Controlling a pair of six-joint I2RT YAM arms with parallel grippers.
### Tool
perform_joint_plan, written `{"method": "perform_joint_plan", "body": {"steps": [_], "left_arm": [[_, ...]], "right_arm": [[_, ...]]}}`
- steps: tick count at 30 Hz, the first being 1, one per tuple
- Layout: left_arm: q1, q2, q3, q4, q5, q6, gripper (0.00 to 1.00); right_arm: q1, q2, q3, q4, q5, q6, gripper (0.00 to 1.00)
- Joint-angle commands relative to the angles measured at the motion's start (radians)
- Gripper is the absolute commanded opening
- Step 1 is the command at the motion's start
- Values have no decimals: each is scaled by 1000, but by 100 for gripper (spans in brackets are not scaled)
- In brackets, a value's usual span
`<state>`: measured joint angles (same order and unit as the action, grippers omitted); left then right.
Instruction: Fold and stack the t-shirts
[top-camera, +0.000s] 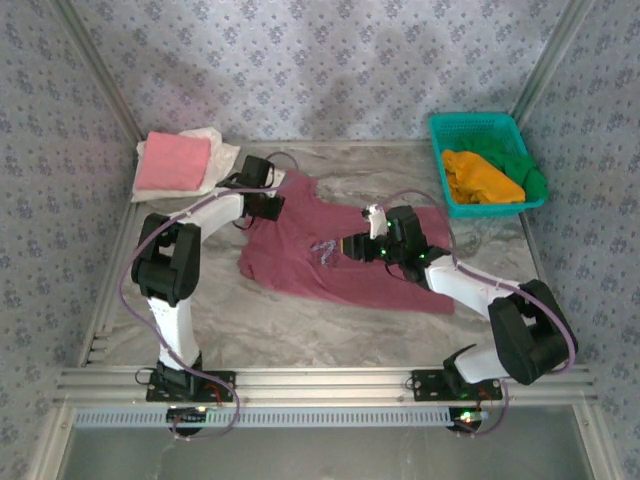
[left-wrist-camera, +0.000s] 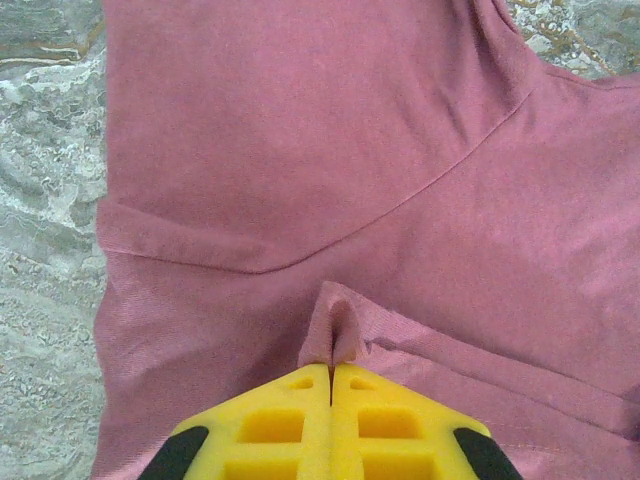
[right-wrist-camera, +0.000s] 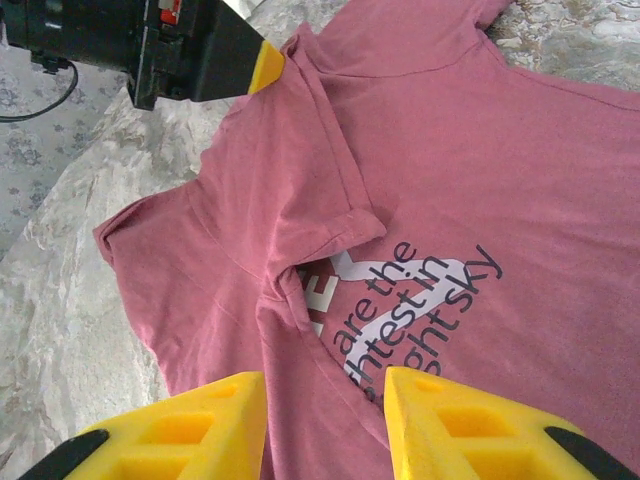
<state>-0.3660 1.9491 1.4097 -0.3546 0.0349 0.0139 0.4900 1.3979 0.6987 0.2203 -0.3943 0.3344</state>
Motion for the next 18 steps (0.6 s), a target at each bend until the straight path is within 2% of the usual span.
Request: {"method": "perform_joint_plan", "body": {"steps": [1, 5, 7, 9, 11, 14, 18], "left_arm": [[10, -2, -14, 26, -13, -8, 0], [10, -16, -48, 42, -8, -27, 0], [10, -26, -54, 37, -7, -27, 0], [10, -42, -65, 38, -4, -29, 0], [10, -60, -81, 46, -3, -30, 0], [10, -68, -88, 40, 0, -31, 0], [10, -73, -102, 47, 2, -30, 0]], "right_arm": [[-6, 28, 13, 8, 17, 15, 39], [-8, 122, 102, -64, -40, 32, 40], [-10, 202, 175, -103, -92, 114, 41], [0, 271, 219, -59, -172, 246, 43], [39, 330, 242, 10, -154, 414, 44], [87, 418, 316, -37, -102, 563, 44], [98, 513, 311, 81, -71, 753, 45]]}}
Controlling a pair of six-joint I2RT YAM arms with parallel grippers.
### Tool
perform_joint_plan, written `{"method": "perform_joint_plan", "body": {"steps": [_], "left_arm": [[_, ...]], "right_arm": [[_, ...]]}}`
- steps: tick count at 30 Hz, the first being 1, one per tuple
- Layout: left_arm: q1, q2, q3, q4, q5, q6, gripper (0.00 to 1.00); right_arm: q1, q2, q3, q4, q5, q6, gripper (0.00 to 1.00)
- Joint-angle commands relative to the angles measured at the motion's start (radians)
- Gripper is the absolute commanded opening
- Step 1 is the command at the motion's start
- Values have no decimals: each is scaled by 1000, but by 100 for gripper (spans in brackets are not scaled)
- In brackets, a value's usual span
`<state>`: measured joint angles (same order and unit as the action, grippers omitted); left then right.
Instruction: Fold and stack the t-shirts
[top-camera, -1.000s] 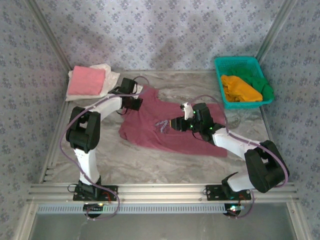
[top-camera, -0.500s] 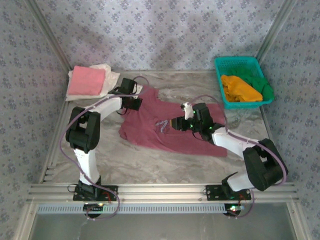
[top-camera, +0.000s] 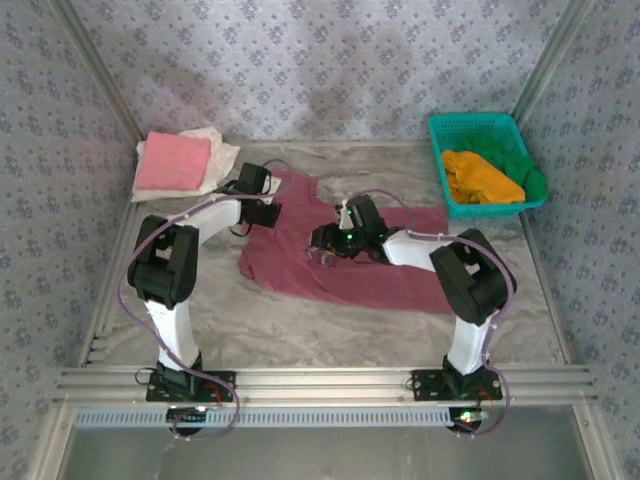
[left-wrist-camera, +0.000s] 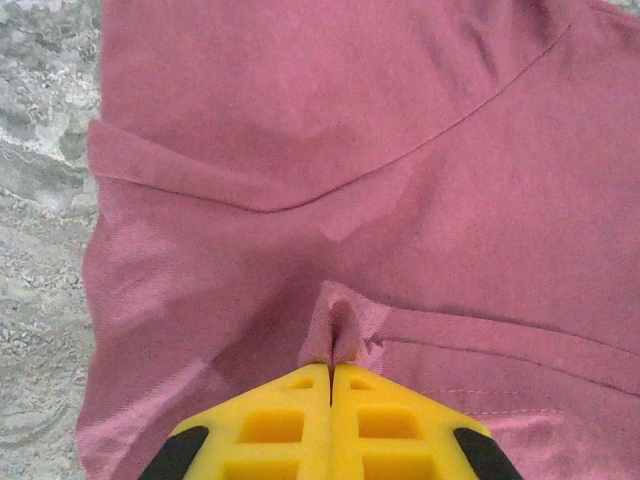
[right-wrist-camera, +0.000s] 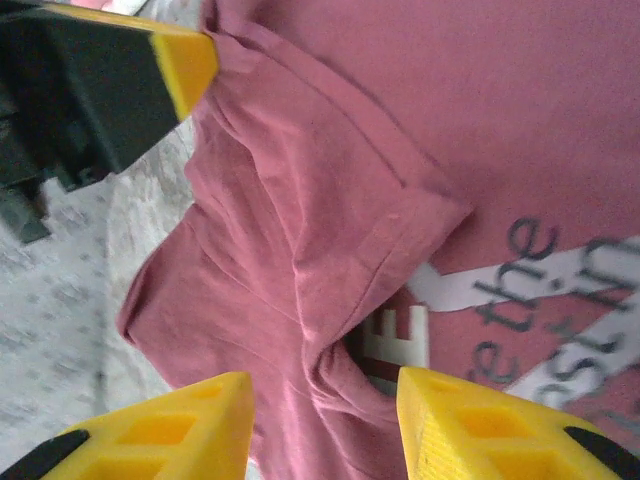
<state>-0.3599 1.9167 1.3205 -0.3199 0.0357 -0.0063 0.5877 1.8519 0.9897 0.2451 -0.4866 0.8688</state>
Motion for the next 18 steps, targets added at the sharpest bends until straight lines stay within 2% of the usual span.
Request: {"method": "perform_joint_plan", "body": {"steps": [1, 12, 18], "left_arm": [[4, -42, -14, 15, 1, -11, 0], [4, -52, -30, 30, 14, -5, 0], [4, -48, -35, 33, 20, -7, 0]], "right_arm": [[3, 80, 32, 69, 18, 231, 45], [0, 182, 91, 195, 40, 314, 45], [-2, 221, 125, 202, 39, 336, 36]]}}
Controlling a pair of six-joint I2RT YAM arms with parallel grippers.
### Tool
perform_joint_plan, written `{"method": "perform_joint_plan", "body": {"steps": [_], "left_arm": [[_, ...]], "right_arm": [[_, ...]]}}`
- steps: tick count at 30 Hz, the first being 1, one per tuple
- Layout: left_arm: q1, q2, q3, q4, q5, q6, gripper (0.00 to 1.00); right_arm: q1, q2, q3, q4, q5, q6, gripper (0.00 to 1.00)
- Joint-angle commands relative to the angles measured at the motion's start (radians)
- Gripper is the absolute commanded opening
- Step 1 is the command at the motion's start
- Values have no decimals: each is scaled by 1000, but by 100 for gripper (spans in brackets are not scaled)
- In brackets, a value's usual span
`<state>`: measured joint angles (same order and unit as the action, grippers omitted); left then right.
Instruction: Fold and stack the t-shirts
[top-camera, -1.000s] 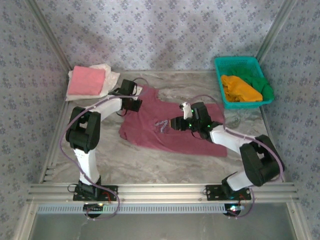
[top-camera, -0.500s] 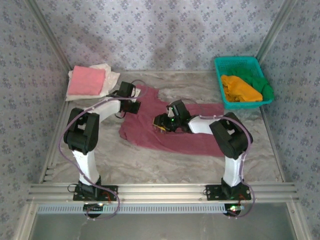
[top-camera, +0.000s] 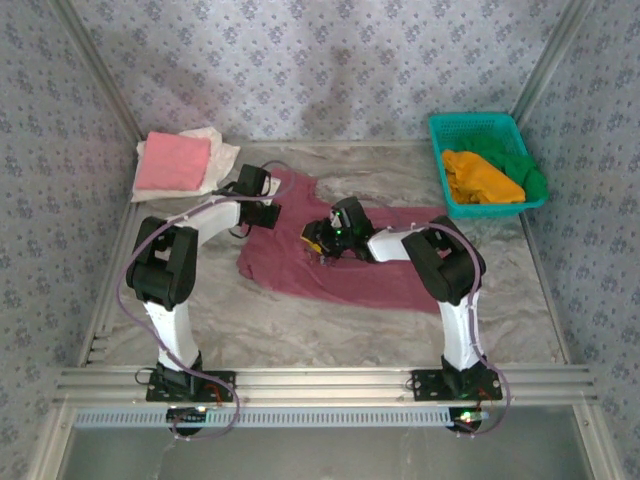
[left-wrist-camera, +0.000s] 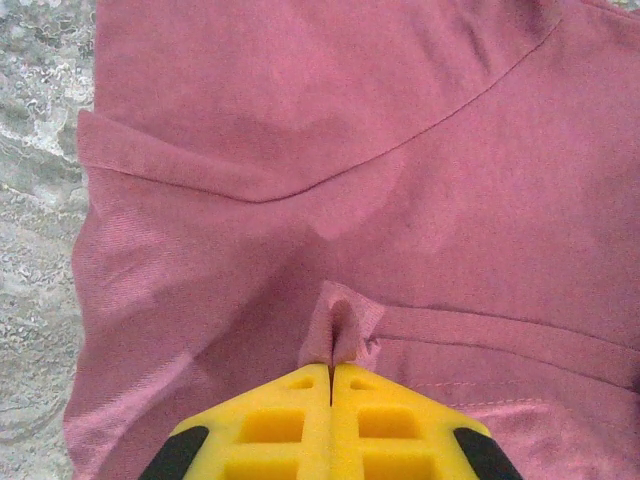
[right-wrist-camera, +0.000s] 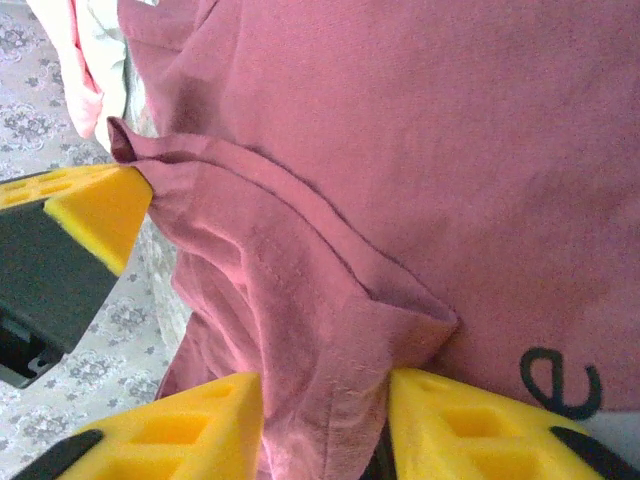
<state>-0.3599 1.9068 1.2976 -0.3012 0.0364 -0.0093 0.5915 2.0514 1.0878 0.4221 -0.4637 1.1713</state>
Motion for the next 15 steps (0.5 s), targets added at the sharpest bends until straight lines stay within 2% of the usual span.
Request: {"method": "perform_joint_plan", "body": {"steps": [1, 8, 15], "left_arm": [[4, -41, -12, 13, 20, -4, 0], [6, -55, -19, 14, 15, -7, 0], [6, -99, -34, 14, 14, -18, 0]], "right_arm": [[-7, 20, 25, 28, 24, 38, 30], [-13, -4, 54, -31, 51, -10, 2], [-10, -89, 96, -190, 141, -218, 0]]}}
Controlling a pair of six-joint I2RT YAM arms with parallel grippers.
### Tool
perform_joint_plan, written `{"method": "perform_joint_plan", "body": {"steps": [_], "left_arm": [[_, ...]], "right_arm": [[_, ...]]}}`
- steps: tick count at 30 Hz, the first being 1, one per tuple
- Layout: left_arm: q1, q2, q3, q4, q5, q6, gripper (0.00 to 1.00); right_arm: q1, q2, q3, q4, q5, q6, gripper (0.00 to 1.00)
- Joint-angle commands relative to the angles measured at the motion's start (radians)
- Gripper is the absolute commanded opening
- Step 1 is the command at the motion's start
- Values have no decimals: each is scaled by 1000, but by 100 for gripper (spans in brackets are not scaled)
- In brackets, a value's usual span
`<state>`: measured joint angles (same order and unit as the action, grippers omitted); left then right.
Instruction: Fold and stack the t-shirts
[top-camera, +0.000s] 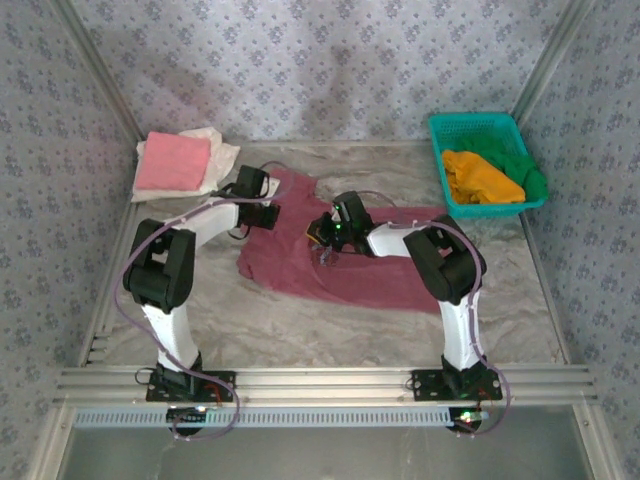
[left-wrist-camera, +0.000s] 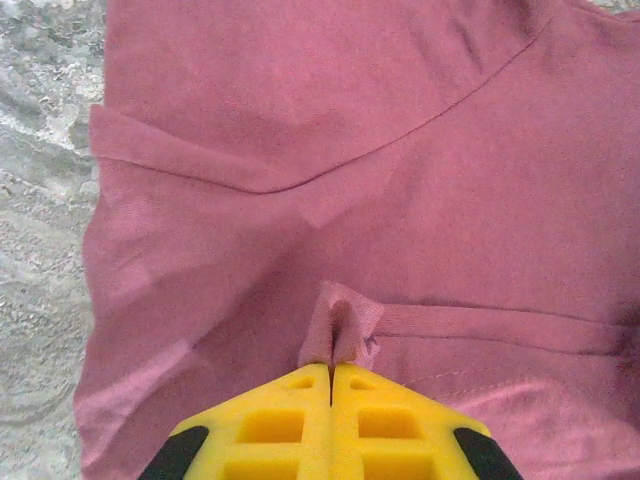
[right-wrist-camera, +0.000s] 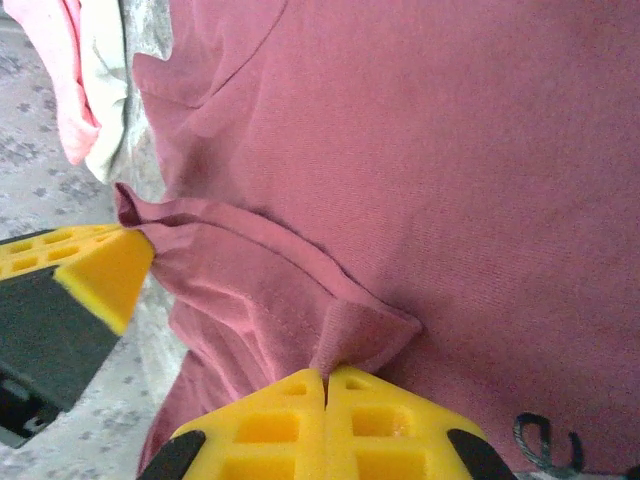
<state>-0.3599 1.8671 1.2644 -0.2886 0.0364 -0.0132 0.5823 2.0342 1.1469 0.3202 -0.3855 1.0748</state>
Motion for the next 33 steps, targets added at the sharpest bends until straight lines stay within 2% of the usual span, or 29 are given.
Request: {"method": "perform_joint_plan", "body": {"steps": [1, 6, 10, 11, 13, 14, 16, 18, 19, 22, 25, 27, 31, 32, 33], "left_arm": [[6, -65, -4, 4, 17, -16, 0], [6, -82, 4, 5, 19, -20, 0], [6, -61, 20, 11, 3, -14, 0], [7, -47, 33, 7, -4, -12, 8], [10, -21, 65, -14, -7, -7, 36], [10, -21, 76, -22, -14, -12, 45], [10, -56, 61, -9, -28, -29, 63], [10, -129, 25, 8, -80, -62, 87], [11, -167, 6, 11, -104, -75, 93], [23, -287, -63, -10, -120, -119, 94], [44, -387, -154, -77, -101, -171, 87], [64, -456, -246, -101, -51, -196, 82], [93, -587, -436, -93, 74, -245, 79], [96, -618, -482, -81, 96, -257, 78], [98, -648, -522, -64, 116, -269, 74]], "right_arm": [[0, -80, 53, -106, 75, -150, 0], [4, -100, 115, -175, 132, -288, 0], [-5, -84, 129, -190, 149, -305, 0], [-7, -75, 134, -193, 149, -299, 0], [-10, -59, 139, -203, 148, -286, 14], [-12, -57, 138, -209, 148, -279, 21], [-12, -66, 133, -229, 163, -274, 28], [-9, -95, 122, -271, 198, -285, 38], [-10, -118, 113, -295, 221, -293, 41], [-16, -215, 58, -344, 265, -334, 47], [-27, -362, -81, -380, 293, -370, 47], [-49, -484, -201, -397, 300, -388, 48], [-144, -675, -379, -484, 242, -408, 32], [-162, -718, -412, -518, 247, -420, 25], [-177, -755, -443, -543, 253, -429, 10]]}}
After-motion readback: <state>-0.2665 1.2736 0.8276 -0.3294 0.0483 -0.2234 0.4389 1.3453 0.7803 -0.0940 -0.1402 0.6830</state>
